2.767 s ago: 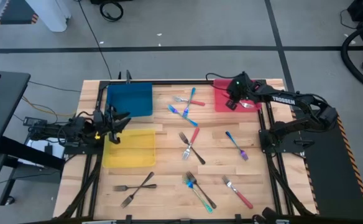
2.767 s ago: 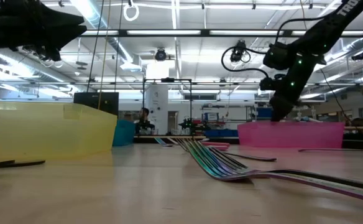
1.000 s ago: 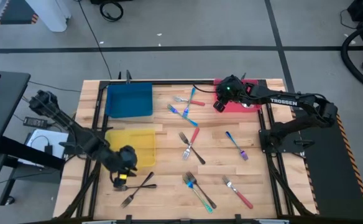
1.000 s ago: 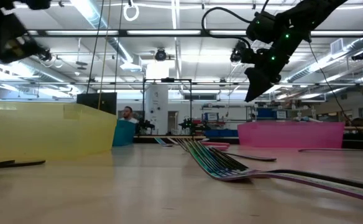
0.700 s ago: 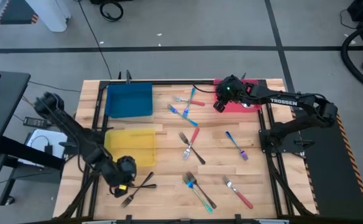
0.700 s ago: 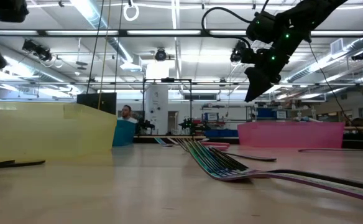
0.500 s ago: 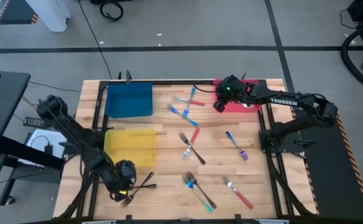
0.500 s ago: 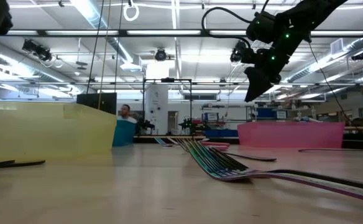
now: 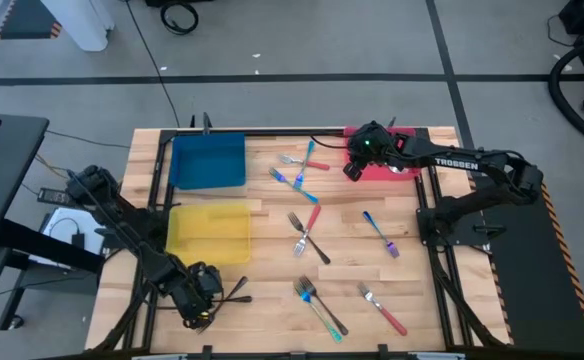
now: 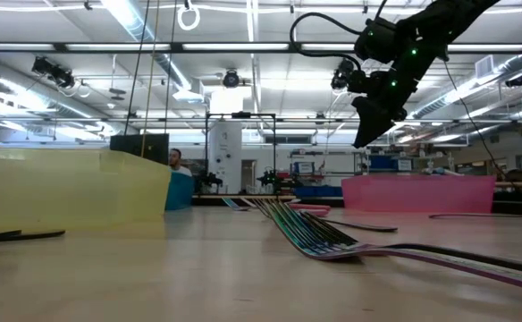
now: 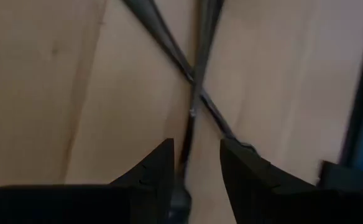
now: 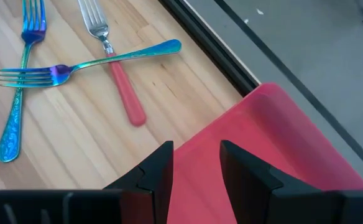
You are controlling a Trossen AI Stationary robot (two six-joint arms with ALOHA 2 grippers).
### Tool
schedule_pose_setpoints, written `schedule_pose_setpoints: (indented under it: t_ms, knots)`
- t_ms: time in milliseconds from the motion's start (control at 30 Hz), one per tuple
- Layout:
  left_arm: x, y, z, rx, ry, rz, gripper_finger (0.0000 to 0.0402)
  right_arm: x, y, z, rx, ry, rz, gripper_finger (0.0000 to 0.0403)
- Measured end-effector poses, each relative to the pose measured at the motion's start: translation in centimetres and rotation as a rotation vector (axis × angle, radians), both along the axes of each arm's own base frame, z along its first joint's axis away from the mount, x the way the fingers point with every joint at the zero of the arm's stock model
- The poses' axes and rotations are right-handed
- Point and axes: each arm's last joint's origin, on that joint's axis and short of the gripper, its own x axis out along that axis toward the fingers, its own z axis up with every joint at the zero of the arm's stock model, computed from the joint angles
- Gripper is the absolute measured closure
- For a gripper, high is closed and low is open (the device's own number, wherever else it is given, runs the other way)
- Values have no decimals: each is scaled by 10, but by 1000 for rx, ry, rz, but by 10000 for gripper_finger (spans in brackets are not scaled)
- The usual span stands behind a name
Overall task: Sort silverware by color (type)
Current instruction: Put the black fork into the yellow bin
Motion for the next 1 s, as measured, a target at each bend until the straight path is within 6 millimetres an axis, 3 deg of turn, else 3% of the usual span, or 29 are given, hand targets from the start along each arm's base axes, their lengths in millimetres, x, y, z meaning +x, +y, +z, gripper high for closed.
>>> schedule_pose_setpoints:
  t_ms: [533,1000]
  knots:
    - [5,2,-13,47,49,44,276,0,1,-1,41,-15,16,263]
    - [-4,-3,-15,51,52,64,383,0,1,-1,37,-10,19,263]
